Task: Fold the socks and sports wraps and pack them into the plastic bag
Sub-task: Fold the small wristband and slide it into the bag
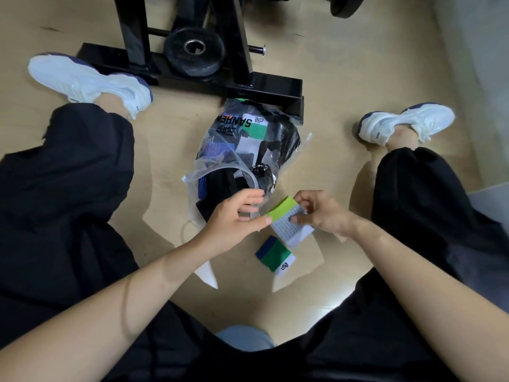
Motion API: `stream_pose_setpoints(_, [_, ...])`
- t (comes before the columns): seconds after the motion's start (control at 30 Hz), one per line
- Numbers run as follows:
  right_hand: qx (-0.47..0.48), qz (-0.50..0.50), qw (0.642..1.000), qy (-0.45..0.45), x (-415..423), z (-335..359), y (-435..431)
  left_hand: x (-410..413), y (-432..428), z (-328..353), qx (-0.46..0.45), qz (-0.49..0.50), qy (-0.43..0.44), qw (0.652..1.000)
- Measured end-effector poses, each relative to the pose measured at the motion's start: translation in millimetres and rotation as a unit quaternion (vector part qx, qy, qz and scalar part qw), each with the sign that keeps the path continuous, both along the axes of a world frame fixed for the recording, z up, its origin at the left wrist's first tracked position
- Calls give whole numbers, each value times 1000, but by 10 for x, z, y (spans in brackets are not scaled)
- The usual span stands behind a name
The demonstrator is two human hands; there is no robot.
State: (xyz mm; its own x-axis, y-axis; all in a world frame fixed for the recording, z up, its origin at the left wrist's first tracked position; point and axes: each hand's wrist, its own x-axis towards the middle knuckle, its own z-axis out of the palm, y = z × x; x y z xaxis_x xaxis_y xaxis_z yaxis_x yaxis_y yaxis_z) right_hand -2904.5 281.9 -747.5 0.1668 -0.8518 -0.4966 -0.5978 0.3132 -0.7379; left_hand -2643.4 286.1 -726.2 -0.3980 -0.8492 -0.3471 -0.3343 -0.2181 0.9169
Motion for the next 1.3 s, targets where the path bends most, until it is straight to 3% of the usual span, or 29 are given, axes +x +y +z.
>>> stream_pose_setpoints(0.1, [-20,27,993,-109,139,440,101,-46,3,42,11,2,15,1000])
stream_pose_setpoints(0.2, [-27,41,989,-137,270,629,226,-68,2,112,38,-24,87,995])
stream_pose_setpoints(0.3, [-21,17,985,-168,350,672,284,-38,-12,158,10,-48,101,994])
stream_pose_setpoints(0.4, [-7,-65,970,-235,423,675,319,-7,-39,220,19,-21,129,991])
stream_pose_setpoints(0.6, [60,-223,893,-386,497,719,348,21,-87,284,94,68,173,978])
stream_pose_setpoints(0.97, [40,-264,848,-458,477,765,275,101,-195,354,153,82,278,945])
stream_pose_setpoints(1.2, [52,-257,850,-457,429,818,266,190,-266,396,202,46,305,930])
stream_pose_setpoints(1.3, [39,-253,865,-431,475,802,275,181,-269,375,187,38,271,943])
